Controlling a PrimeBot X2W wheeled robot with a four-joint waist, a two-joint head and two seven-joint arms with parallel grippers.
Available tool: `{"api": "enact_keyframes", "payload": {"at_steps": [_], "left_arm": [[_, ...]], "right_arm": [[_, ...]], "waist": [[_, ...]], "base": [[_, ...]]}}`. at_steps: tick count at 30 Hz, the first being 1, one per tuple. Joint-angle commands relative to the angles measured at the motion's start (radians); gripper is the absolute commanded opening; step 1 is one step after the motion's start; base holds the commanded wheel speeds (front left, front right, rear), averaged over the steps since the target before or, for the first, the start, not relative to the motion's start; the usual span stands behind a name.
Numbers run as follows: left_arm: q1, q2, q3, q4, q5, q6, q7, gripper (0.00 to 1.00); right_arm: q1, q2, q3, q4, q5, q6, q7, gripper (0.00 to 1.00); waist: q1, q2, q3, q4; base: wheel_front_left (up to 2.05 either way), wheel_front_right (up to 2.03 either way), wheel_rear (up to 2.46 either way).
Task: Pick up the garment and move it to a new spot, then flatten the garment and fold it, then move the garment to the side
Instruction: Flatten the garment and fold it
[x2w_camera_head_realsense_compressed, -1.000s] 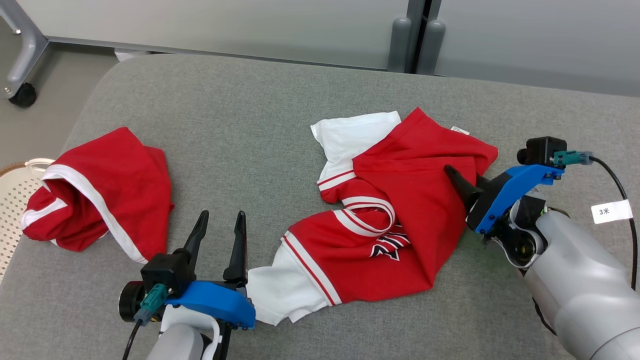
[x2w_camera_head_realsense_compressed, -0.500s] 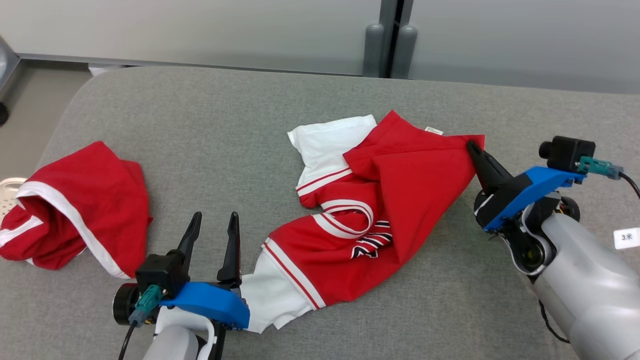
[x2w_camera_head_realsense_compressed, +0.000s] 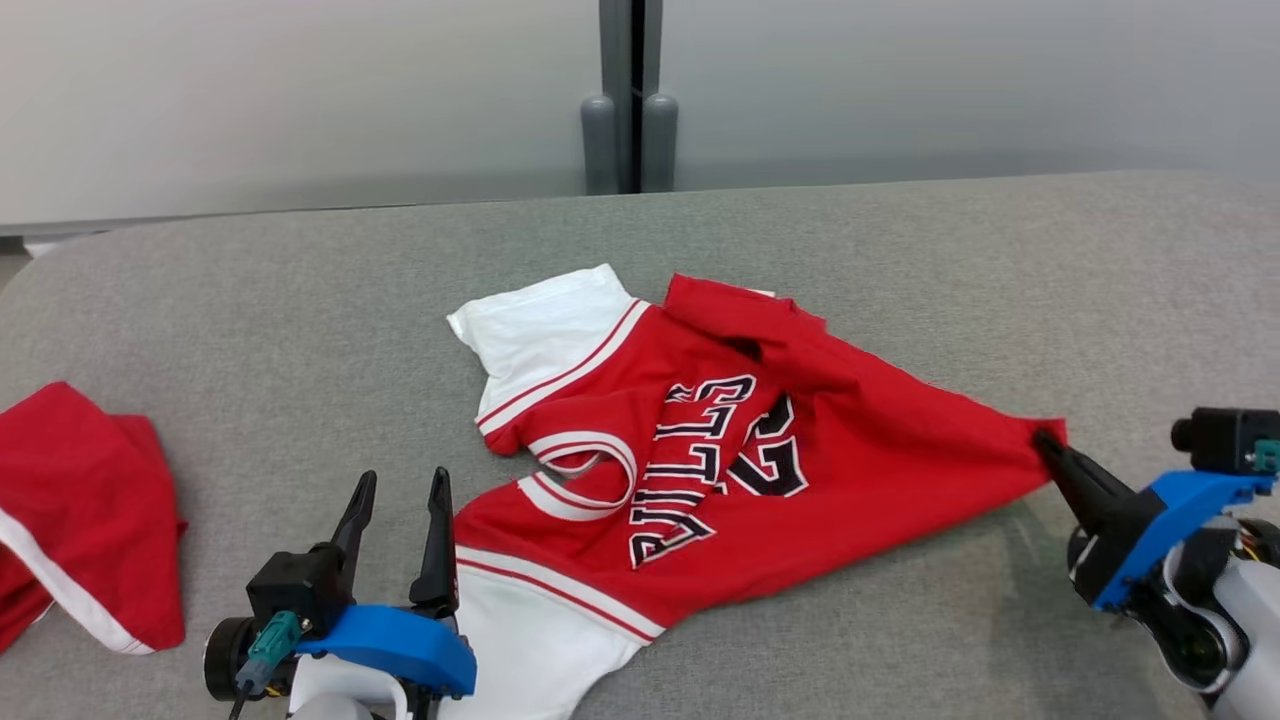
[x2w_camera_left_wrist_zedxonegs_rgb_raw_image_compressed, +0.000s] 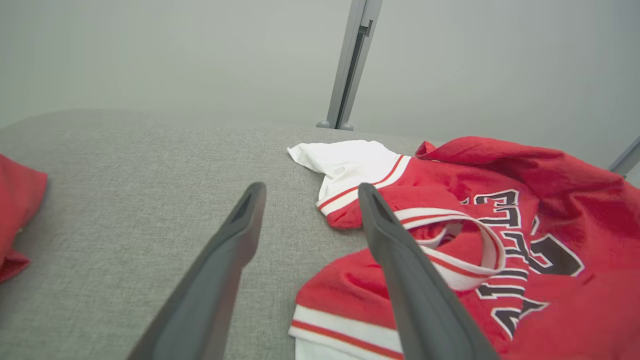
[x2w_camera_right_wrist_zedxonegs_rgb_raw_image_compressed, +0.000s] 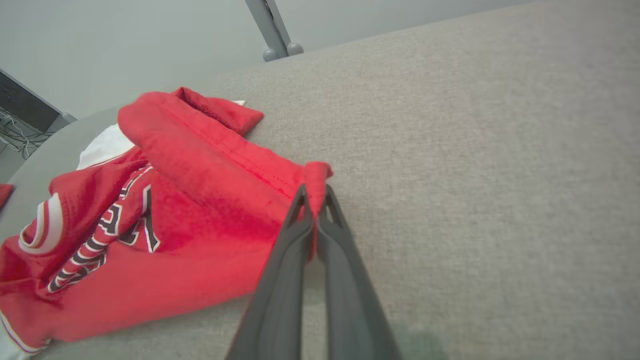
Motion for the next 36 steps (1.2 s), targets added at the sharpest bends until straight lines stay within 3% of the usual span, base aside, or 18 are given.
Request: {"api": "enact_keyframes", "payload": {"at_steps": [1,6,11,12,14,22,26,28,32,36], "left_arm": [[0.007,0.005,0.004,-0.003,-0.005,0.003,-0.005,1.00],[0.020,0.011,0.007,-0.011,-0.006,0.008,-0.005,1.00],[0.018,0.017,0.003,-0.009,-0.009,0.004,-0.005,1.00],[0.018,0.018,0.001,-0.008,-0.010,0.004,-0.005,1.00],[0.017,0.020,-0.001,-0.006,-0.011,0.002,-0.004,1.00],[0.028,0.034,0.000,-0.009,-0.016,0.010,-0.001,1.00],[0.041,0.048,0.011,-0.030,-0.017,0.020,-0.002,1.00],[0.049,0.055,0.018,-0.044,-0.016,0.025,-0.003,1.00],[0.057,0.069,0.031,-0.080,-0.010,0.028,-0.004,1.00],[0.057,0.075,0.049,-0.124,0.003,0.024,-0.004,1.00]], "right_arm": [[0.033,-0.020,-0.015,-0.008,-0.015,0.000,0.012,0.00],[0.142,-0.045,-0.105,-0.050,-0.057,0.000,0.066,0.00],[0.232,-0.021,-0.211,-0.043,-0.139,0.000,0.105,0.00],[0.247,-0.010,-0.231,-0.039,-0.160,0.000,0.113,0.14],[0.270,0.019,-0.269,-0.043,-0.194,0.000,0.132,1.00],[0.326,0.057,-0.473,-0.117,-0.406,0.000,0.190,1.00],[0.347,0.085,-0.614,-0.228,-0.544,0.000,0.203,1.00],[0.355,0.140,-0.670,-0.316,-0.611,0.000,0.195,1.00],[0.364,0.239,-0.699,-0.469,-0.710,0.000,0.154,1.00],[0.367,0.289,-0.648,-0.515,-0.751,0.000,0.051,1.00]], "waist": [[0.0001,0.0001,-0.014,-0.021],[0.0001,0.0001,-0.015,-0.051],[0.0001,0.0001,-0.010,-0.060],[0.0001,0.0001,-0.009,-0.060],[0.0001,0.0001,-0.010,-0.059],[0.0001,0.0001,-0.046,-0.038],[0.0001,0.0001,-0.069,-0.029],[0.0001,0.0001,-0.079,-0.027],[0.0001,0.0001,-0.094,-0.021],[0.0001,0.0001,-0.116,-0.009]], "base": [[0.00,0.00,0.00],[0.00,0.00,0.00],[0.00,0.00,0.00],[0.00,0.00,0.00],[0.00,0.00,0.00],[0.00,0.00,0.00],[0.00,0.00,0.00],[0.00,0.00,0.00],[0.00,0.00,0.00],[0.00,0.00,0.00]]}}
